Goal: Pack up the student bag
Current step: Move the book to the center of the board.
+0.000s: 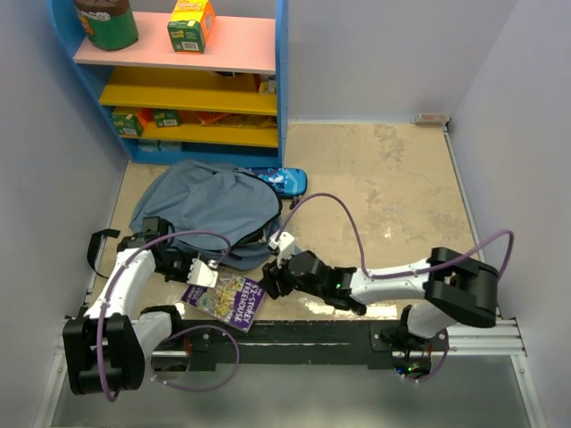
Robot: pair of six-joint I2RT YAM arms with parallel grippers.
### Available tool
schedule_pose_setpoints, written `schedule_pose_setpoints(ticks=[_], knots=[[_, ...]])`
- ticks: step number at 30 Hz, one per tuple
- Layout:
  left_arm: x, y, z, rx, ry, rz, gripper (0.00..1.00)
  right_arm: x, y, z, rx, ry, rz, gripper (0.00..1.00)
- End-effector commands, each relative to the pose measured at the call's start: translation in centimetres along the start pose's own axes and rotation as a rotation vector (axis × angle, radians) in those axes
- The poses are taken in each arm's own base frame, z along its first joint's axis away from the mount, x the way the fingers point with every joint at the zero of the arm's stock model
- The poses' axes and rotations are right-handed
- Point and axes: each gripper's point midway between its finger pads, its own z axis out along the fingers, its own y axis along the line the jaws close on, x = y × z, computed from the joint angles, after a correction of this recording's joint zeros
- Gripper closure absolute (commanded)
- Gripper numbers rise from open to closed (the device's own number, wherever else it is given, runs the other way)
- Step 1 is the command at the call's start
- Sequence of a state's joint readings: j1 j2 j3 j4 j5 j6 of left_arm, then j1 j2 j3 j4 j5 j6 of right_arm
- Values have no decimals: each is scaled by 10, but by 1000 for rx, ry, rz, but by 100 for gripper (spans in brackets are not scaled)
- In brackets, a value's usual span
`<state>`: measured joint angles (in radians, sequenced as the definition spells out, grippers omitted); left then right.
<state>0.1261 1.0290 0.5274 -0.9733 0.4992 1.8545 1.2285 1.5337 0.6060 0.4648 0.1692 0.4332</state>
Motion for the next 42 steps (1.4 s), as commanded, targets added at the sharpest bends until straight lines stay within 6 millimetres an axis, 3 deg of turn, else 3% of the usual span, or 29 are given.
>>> schedule_pose_setpoints(ticks=[1,4,6,11,17,20,22,27,29,31,37,42], knots=[[-41,7,-1,34,-132,4,72,-2,-10,-29,41,-7,58,46],[-59,1,5,83,-166,22,74,14,-15,-43,46,32,96,53],[-59,-3,9,106,-156,12,76,22,-12,-47,24,52,123,62],[-58,-5,7,130,-140,-23,77,46,0,-40,-7,118,118,70],[-56,33,-30,28,-83,-39,76,47,17,-21,-31,118,79,71],[-37,42,-49,-7,-28,-49,72,44,19,-13,-27,112,66,71],[-19,37,-55,19,26,-81,71,42,19,-10,-23,103,67,71],[7,14,-38,42,118,-66,71,38,18,-9,-16,82,79,71],[16,-5,-27,87,153,-26,71,39,17,-9,-10,79,82,71],[23,-9,-24,85,184,6,71,39,17,-8,-8,76,85,71],[14,-20,-8,132,165,67,71,41,20,2,-12,78,97,71],[-17,-14,5,140,66,165,69,34,18,9,10,61,106,71]])
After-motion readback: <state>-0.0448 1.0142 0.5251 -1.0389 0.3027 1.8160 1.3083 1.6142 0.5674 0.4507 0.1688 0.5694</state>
